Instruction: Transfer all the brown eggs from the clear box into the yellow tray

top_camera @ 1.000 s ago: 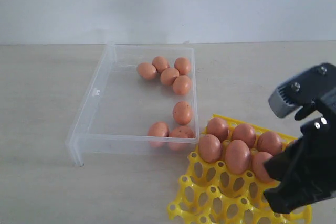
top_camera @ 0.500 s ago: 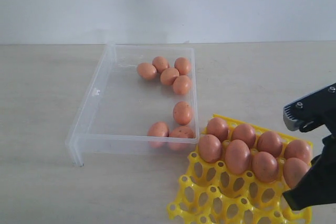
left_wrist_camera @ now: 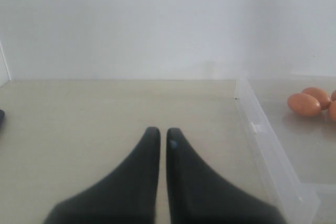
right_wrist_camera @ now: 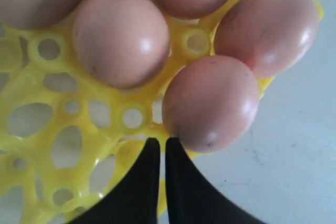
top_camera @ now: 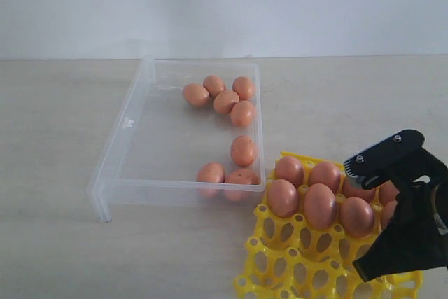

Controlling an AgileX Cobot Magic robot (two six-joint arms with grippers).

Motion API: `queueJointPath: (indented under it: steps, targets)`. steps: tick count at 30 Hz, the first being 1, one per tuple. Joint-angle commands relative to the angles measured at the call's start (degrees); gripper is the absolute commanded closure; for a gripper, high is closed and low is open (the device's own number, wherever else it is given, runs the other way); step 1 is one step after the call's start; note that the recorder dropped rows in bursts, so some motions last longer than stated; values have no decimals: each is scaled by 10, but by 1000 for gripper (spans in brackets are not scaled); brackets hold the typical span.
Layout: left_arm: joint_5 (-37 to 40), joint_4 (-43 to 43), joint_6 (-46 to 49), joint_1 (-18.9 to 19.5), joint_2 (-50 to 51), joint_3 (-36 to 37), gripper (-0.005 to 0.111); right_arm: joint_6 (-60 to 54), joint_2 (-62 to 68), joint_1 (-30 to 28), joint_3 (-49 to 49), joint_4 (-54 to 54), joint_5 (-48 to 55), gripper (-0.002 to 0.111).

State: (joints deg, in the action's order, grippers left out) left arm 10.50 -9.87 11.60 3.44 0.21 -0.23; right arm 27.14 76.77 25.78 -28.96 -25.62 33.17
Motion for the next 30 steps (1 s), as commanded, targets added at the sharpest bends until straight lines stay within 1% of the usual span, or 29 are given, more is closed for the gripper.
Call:
queueJointPath:
  steps: [1, 6, 13, 16, 20, 25, 30]
  targets:
    - [-2, 1, 0, 0, -2, 2, 103, 15, -3, 0, 3, -7, -11, 108]
    - [-2, 1, 0, 0, -2, 2, 103, 16, -17, 0, 3, -18, -19, 108]
    - [-2, 1, 0, 0, -2, 2, 103, 36, -17, 0, 3, -35, 30, 108]
    - [-2, 1, 0, 0, -2, 2, 103, 61, -16, 0, 3, -60, 5, 108]
    - [-2, 1, 0, 0, -2, 2, 103, 120, 9, 0, 3, -97, -58, 108]
    - [-2, 1, 0, 0, -2, 2, 103, 147, 22, 0, 3, -101, -43, 108]
    - [-2, 1, 0, 0, -2, 2, 103, 146, -36, 0, -1, -79, -51, 108]
